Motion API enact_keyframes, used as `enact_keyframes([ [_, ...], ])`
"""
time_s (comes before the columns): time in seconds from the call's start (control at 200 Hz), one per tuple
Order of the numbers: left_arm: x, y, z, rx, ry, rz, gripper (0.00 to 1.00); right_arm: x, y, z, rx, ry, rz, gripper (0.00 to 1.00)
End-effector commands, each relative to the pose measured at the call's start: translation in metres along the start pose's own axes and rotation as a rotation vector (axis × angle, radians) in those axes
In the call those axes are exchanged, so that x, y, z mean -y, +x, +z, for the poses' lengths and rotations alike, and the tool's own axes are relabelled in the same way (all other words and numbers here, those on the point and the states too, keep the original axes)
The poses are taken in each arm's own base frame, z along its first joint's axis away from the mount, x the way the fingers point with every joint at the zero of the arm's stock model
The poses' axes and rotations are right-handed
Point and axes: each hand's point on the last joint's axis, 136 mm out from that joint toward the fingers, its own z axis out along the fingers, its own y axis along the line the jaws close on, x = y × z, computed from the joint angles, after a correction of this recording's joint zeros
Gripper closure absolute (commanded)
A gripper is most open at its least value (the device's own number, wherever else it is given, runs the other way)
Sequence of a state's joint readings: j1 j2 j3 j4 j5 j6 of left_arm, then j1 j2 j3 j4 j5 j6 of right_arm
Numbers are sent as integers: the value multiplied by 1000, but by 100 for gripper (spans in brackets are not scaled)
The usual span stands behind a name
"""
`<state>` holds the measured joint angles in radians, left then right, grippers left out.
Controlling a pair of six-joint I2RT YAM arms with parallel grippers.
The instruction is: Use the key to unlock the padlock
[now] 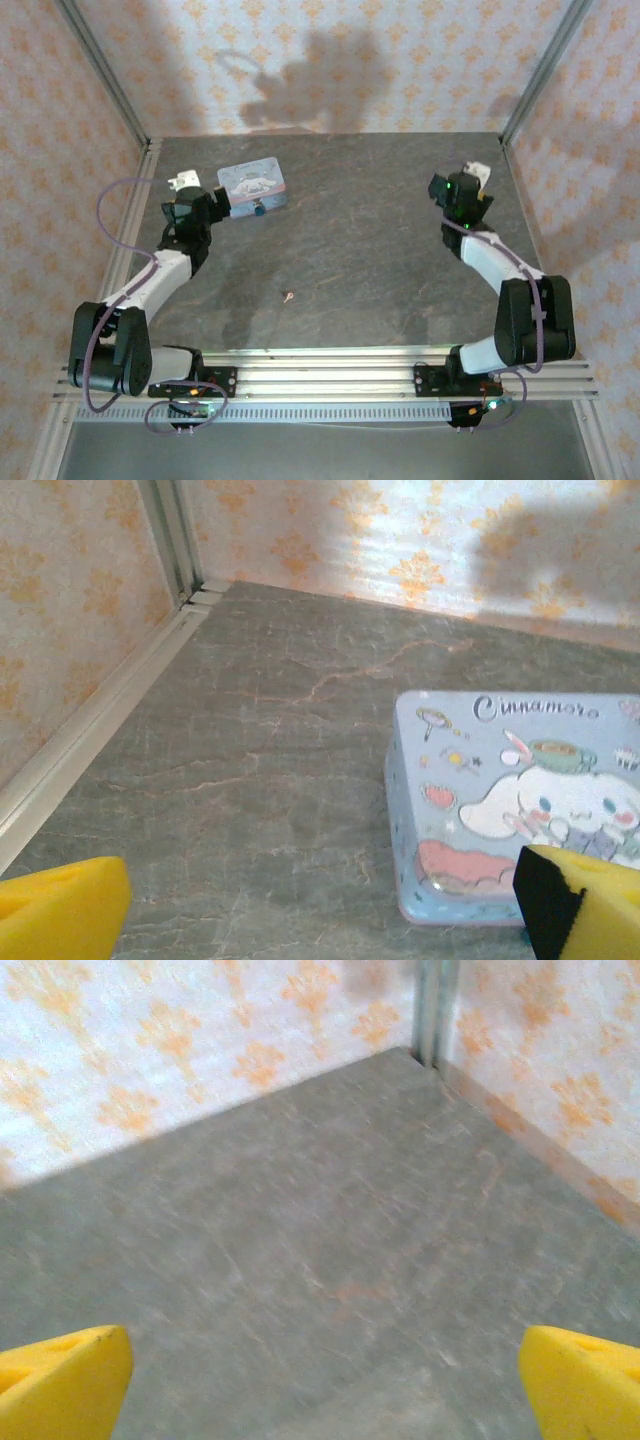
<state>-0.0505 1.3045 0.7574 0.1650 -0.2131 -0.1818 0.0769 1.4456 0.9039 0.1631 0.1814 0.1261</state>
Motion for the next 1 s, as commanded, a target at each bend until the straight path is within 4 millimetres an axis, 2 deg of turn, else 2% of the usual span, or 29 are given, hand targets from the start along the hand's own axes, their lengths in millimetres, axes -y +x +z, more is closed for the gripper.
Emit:
enact_keyframes([
  [0.0, -7, 28, 9, -229, -30, -115, 0, -19, 49, 5, -307, -6, 60, 4],
  [0.06, -2, 25, 22, -303, -25, -202, 0, -44, 54, 13, -358, -27, 74, 5],
  [0.155, 8, 26, 49, -399, 11, -318, 0, -95, 62, 23, -417, -104, 71, 7],
  [0.315, 27, 21, 95, -465, 26, -347, 1, -186, 83, 38, -502, -252, 37, 9],
  [0.385, 38, 25, 113, -515, 46, -338, 8, -218, 96, 43, -531, -294, 13, 10],
  [0.41, 42, 36, 122, -551, 47, -334, 12, -230, 99, 44, -538, -313, 6, 10],
  [0.47, 55, 40, 134, -590, 85, -342, 18, -253, 107, 47, -556, -348, -9, 10],
  [0.616, 81, 53, 144, -668, 166, -290, 26, -303, 124, 46, -597, -444, -36, 11],
  [0.711, 100, 64, 138, -708, 207, -237, 30, -321, 132, 45, -622, -485, -49, 11],
  [0.771, 112, 72, 131, -726, 224, -213, 32, -325, 136, 45, -642, -497, -45, 11],
  [0.901, 142, 88, 114, -753, 270, -166, 33, -317, 143, 37, -671, -498, -50, 11],
  [0.996, 164, 98, 101, -760, 297, -151, 34, -302, 150, 29, -679, -485, -57, 11],
])
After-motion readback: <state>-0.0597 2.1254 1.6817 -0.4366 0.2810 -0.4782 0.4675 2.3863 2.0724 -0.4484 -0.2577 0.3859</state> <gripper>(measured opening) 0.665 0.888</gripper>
